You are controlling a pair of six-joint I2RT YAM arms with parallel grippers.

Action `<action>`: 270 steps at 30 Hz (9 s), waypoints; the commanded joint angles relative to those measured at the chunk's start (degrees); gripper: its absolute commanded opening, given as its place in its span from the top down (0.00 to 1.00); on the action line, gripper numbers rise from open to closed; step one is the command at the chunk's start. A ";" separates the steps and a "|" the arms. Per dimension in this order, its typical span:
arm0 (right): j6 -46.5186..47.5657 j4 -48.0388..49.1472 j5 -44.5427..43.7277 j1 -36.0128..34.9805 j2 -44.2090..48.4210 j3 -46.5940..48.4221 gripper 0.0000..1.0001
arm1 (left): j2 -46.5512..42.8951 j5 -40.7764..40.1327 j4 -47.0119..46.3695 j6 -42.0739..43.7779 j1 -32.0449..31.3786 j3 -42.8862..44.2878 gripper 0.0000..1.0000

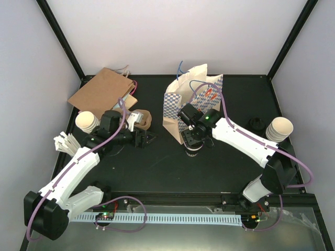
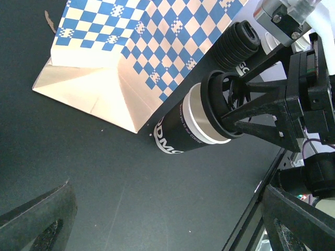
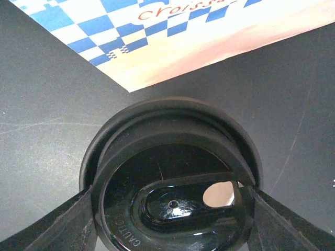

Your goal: Pack the takeout coffee

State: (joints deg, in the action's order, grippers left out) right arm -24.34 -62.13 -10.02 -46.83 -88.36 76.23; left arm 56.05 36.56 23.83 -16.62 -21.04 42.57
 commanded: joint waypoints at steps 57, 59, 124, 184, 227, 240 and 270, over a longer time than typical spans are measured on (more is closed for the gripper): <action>0.86 2.94 13.03 -4.73 -1.00 -7.90 0.32 | 4.16 3.34 -7.59 -6.41 -6.03 -0.84 0.01; 1.69 3.20 14.93 -5.15 -0.27 -7.70 0.32 | 4.58 3.82 -8.58 -7.27 -6.64 -0.92 0.01; 0.75 2.14 8.90 -16.63 -10.26 -11.37 0.36 | 22.09 3.81 -28.34 -23.95 -11.84 -15.61 0.41; -11.30 15.16 -0.56 -12.17 20.95 -15.21 0.18 | 21.59 0.12 -14.08 -15.66 -17.16 -2.96 0.22; -16.75 47.18 30.25 2.55 27.25 -48.17 0.99 | 24.35 -1.15 -16.13 -16.38 -17.93 -5.24 0.22; -9.53 38.53 35.38 1.84 32.58 -35.98 0.99 | 22.66 -2.60 -16.35 -16.90 -17.94 -5.90 0.25; -6.22 32.19 30.47 1.57 30.78 -31.44 0.98 | 20.41 -1.50 -14.49 -17.22 -17.96 -3.08 0.25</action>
State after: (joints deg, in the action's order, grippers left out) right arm -31.97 -28.25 20.88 -45.15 -57.69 44.18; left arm 77.71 36.25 5.54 -34.22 -38.72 37.54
